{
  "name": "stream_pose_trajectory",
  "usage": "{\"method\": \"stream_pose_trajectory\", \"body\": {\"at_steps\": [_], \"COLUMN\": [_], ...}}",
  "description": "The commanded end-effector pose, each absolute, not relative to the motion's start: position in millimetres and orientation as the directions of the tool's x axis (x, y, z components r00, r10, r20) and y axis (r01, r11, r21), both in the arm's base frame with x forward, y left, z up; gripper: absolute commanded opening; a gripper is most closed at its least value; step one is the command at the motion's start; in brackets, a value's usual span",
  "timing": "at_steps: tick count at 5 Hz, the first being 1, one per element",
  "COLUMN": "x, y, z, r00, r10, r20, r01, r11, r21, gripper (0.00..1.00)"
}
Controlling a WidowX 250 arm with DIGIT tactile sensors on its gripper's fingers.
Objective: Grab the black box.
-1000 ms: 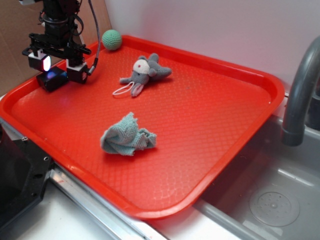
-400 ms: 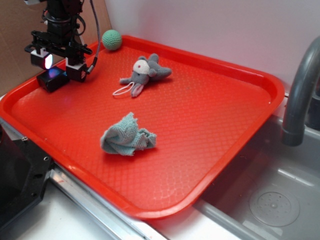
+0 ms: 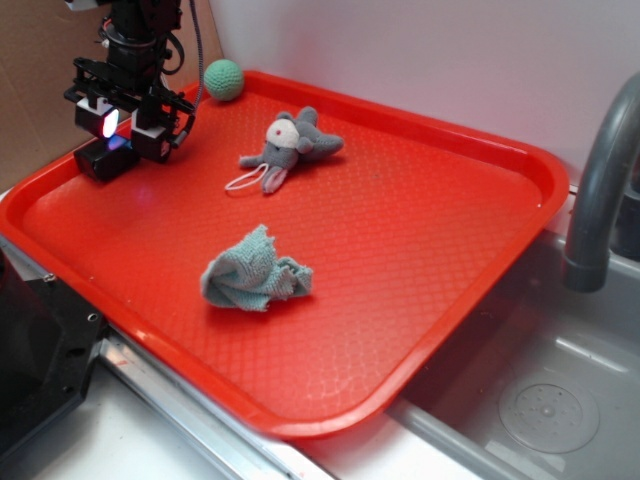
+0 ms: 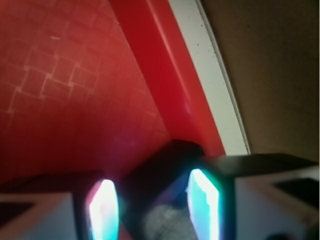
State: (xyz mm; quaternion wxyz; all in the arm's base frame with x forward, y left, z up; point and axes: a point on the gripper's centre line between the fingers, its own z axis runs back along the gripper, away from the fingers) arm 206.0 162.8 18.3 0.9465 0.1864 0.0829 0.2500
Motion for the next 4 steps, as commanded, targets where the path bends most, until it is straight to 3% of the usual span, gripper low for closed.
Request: {"method": "stream_pose_trajectory", "body": {"at_steps": [1, 2, 3, 4], "x": [196.5, 197.2, 198.7, 198.3], "y": [156.5, 142.3, 102.3, 68.8], "z": [31.3, 54.0, 103.6, 155.3], "r00": [0.88, 0.919, 0.962, 0.966], "r10": [0.469, 0.389, 0.238, 0.144], "r20": [-0.067, -0.06, 0.132, 0.213], "r01": [-0.416, -0.361, -0.25, -0.148], "r11": [0.833, 0.893, 0.965, 0.989], "r21": [0.364, 0.267, 0.08, -0.001], "gripper": [0.0, 0.0, 0.0, 0.0]}}
